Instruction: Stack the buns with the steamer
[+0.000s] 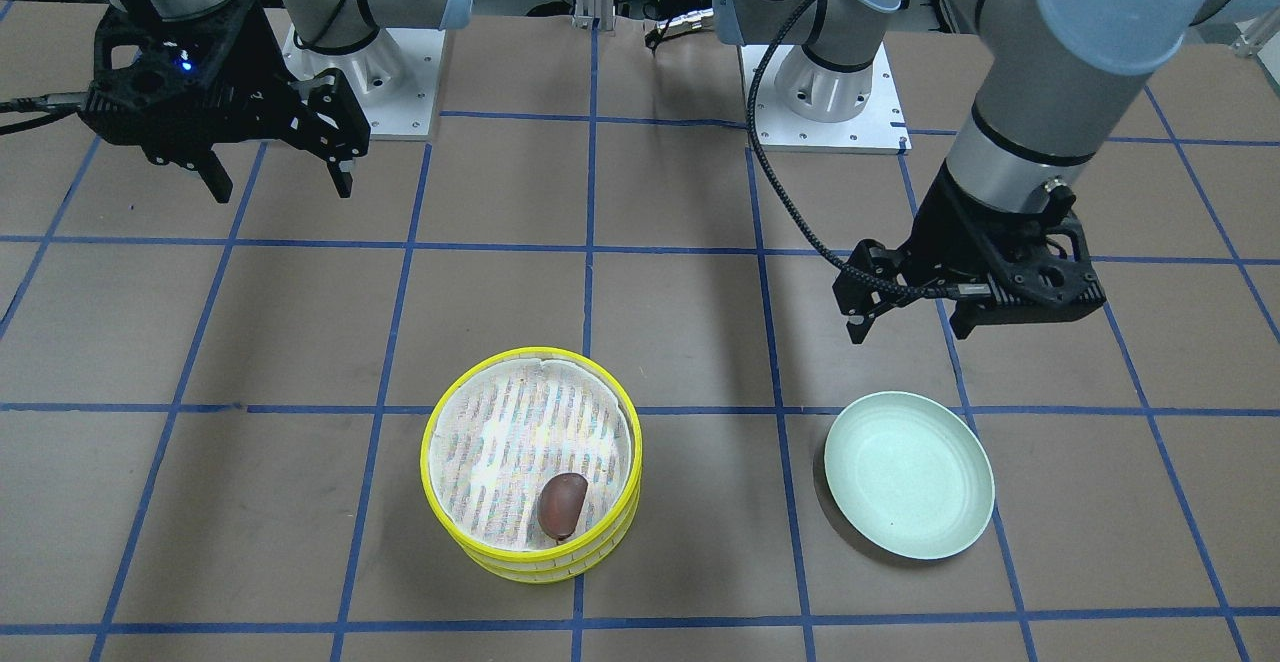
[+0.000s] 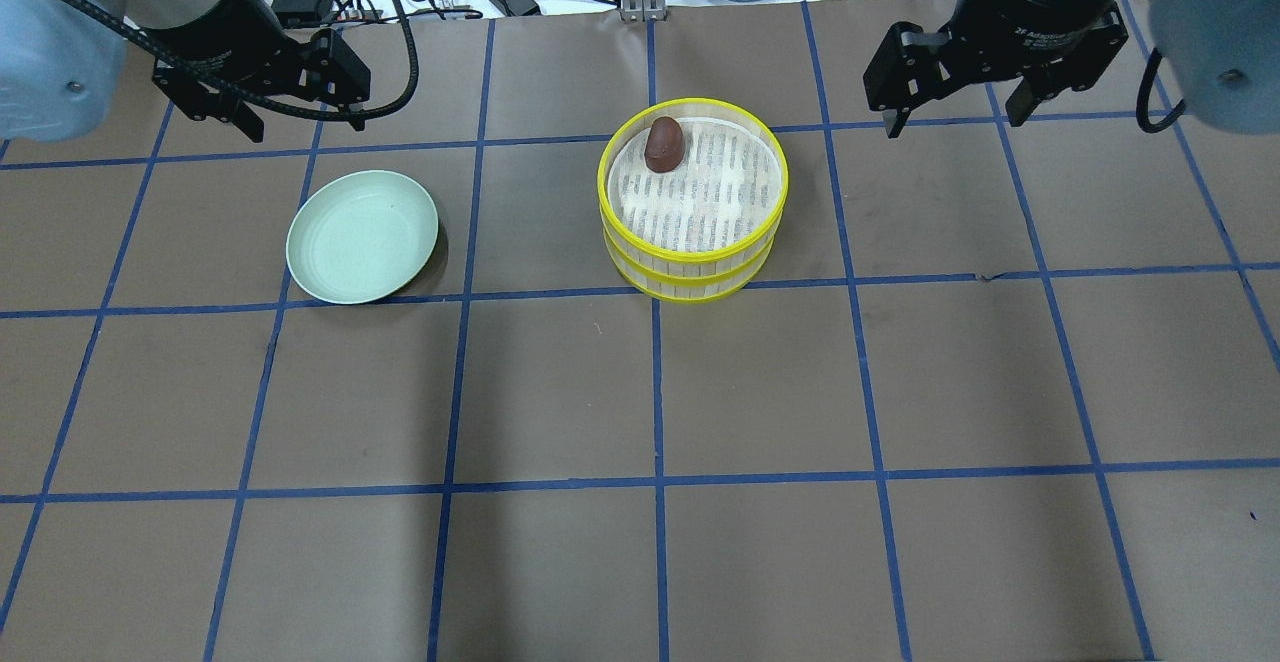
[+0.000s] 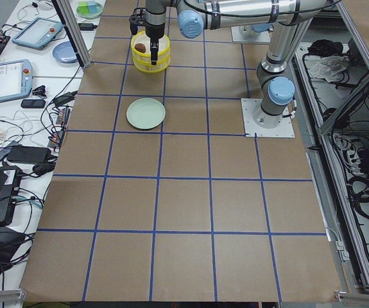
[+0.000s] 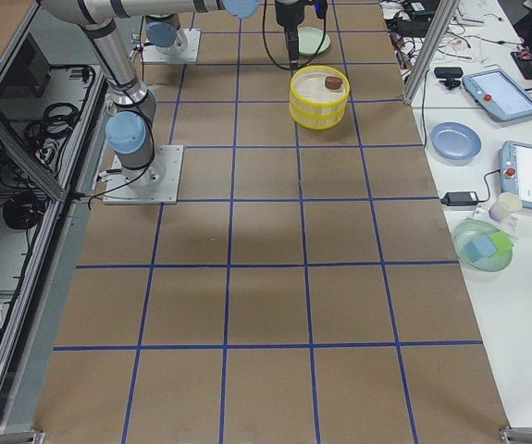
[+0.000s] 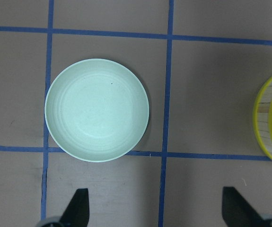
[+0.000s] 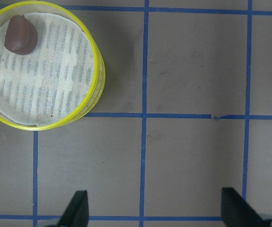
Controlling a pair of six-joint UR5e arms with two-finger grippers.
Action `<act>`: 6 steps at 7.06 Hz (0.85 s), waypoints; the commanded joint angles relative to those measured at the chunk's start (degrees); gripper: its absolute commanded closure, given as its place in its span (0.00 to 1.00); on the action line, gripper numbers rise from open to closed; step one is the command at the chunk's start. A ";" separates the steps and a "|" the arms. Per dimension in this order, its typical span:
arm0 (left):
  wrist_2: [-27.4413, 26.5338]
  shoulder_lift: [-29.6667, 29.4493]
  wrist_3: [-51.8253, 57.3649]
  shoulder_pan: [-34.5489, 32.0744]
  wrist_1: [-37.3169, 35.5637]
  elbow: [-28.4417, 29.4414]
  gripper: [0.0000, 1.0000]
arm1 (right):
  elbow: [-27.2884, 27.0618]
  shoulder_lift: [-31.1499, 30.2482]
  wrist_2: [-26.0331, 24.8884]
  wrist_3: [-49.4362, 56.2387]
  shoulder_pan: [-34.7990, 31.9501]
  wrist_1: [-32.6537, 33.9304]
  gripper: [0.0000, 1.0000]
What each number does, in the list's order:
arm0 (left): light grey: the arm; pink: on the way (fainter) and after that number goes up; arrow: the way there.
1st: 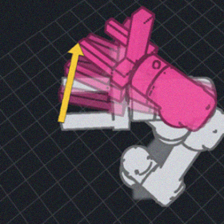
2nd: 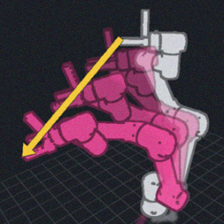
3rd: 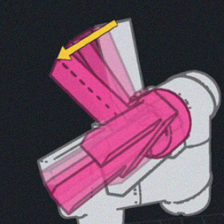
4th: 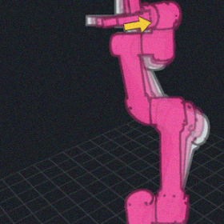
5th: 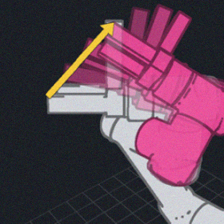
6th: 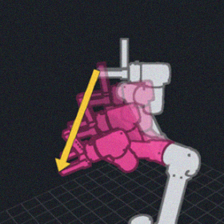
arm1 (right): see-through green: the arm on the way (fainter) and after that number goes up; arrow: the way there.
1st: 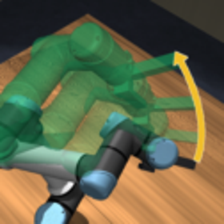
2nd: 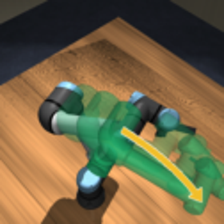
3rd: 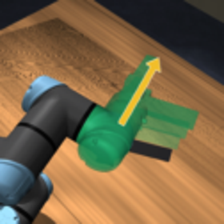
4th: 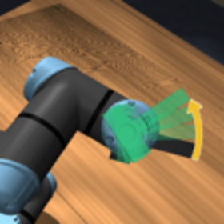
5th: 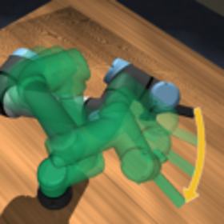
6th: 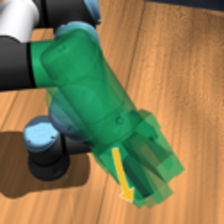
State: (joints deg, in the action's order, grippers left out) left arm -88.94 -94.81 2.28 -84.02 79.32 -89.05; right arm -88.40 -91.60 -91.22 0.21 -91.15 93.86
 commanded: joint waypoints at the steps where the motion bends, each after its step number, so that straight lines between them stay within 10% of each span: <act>1: -0.18 1.11 0.35 0.52 2.75 -0.42 0.00 | 0.07 0.37 -0.18 -0.57 -0.17 0.18 0.00; 6: -0.10 1.20 0.97 1.84 3.38 -0.77 0.00 | 0.07 0.19 -0.36 0.22 -0.17 0.97 0.00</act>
State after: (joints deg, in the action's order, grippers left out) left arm -89.04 -93.60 3.22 -82.26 82.69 -89.80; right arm -88.33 -91.39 -91.59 0.43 -91.32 94.69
